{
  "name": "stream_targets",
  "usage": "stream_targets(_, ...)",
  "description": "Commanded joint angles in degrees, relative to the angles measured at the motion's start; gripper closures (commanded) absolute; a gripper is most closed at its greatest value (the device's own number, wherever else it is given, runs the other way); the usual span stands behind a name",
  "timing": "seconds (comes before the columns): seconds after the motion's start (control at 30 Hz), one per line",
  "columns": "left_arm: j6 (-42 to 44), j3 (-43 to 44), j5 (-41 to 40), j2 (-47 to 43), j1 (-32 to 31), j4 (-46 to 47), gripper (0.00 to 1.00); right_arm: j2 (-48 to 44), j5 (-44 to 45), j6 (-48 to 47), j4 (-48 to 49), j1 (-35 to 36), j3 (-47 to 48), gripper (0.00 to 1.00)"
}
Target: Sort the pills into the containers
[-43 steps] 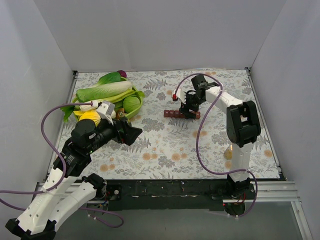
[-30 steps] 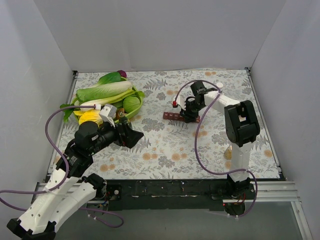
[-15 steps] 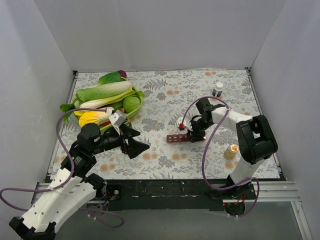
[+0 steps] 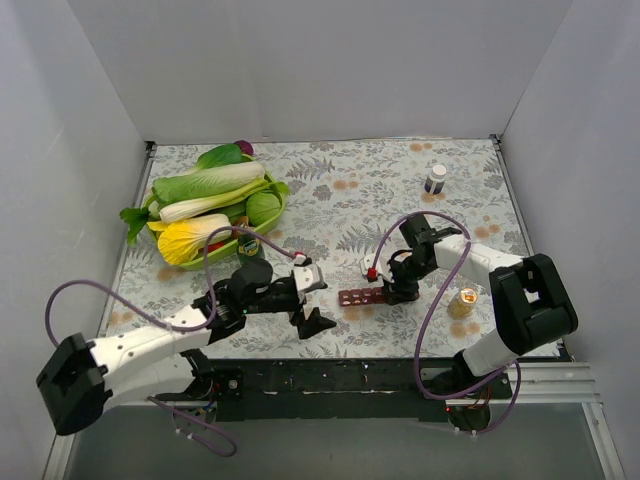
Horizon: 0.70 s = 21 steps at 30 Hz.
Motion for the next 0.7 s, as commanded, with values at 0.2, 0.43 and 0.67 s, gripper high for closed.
stream_targets(0.2,10.9,0.0,-10.5,18.9,-4.6,19.6,0.02,-1.9,-2.6,-1.0,-1.7,-0.3,0.2,0.41)
stream_targets(0.43,12.6,1.3,-10.0,25.2,-5.3,21.5,0.02,-2.1,-3.2,-4.7,-4.6,-3.2,-0.9,0.26)
stream_targets(0.67,14.2,3.0,-11.1,30.3,-6.2,23.4,0.02,-2.5,-5.2,-8.1,-6.5,-6.8,-1.5,0.27)
